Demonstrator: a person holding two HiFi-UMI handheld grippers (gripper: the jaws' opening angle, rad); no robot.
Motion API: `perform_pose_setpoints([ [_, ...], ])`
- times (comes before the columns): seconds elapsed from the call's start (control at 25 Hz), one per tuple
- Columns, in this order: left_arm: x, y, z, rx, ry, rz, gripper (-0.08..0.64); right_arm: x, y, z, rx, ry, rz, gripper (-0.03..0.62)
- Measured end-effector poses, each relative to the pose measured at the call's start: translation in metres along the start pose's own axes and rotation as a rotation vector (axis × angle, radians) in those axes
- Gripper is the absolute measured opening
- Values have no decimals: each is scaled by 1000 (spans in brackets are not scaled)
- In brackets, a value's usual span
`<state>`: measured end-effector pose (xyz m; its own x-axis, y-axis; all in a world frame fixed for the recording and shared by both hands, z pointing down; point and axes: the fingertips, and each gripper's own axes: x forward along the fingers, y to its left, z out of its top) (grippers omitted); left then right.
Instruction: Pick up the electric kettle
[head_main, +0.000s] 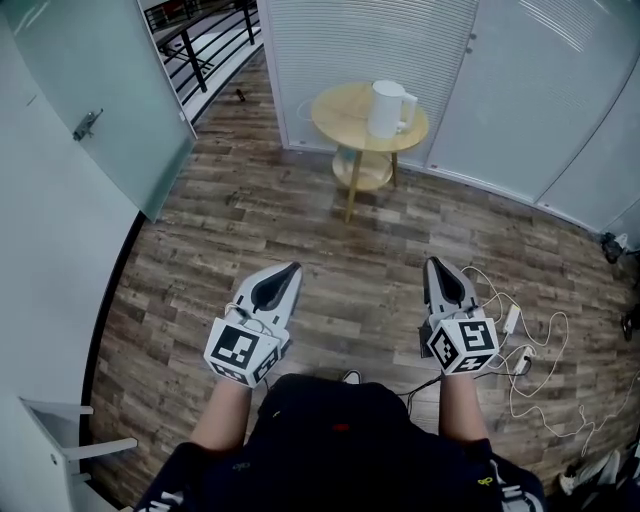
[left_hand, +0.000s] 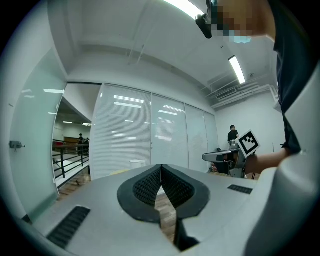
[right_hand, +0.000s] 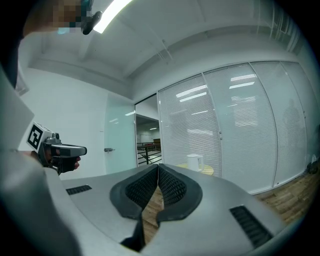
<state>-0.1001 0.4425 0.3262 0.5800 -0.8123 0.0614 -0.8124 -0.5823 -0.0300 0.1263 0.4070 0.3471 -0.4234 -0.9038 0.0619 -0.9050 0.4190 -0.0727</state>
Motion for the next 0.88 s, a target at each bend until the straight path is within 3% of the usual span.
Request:
perform_pose_setpoints([
  [0.44, 41, -30, -17, 3, 52, 15, 23, -6, -50, -29, 32, 28, 22, 26],
  [0.88, 108, -1, -24, -18, 35, -47, 23, 34, -83, -24, 33, 37, -24, 26],
])
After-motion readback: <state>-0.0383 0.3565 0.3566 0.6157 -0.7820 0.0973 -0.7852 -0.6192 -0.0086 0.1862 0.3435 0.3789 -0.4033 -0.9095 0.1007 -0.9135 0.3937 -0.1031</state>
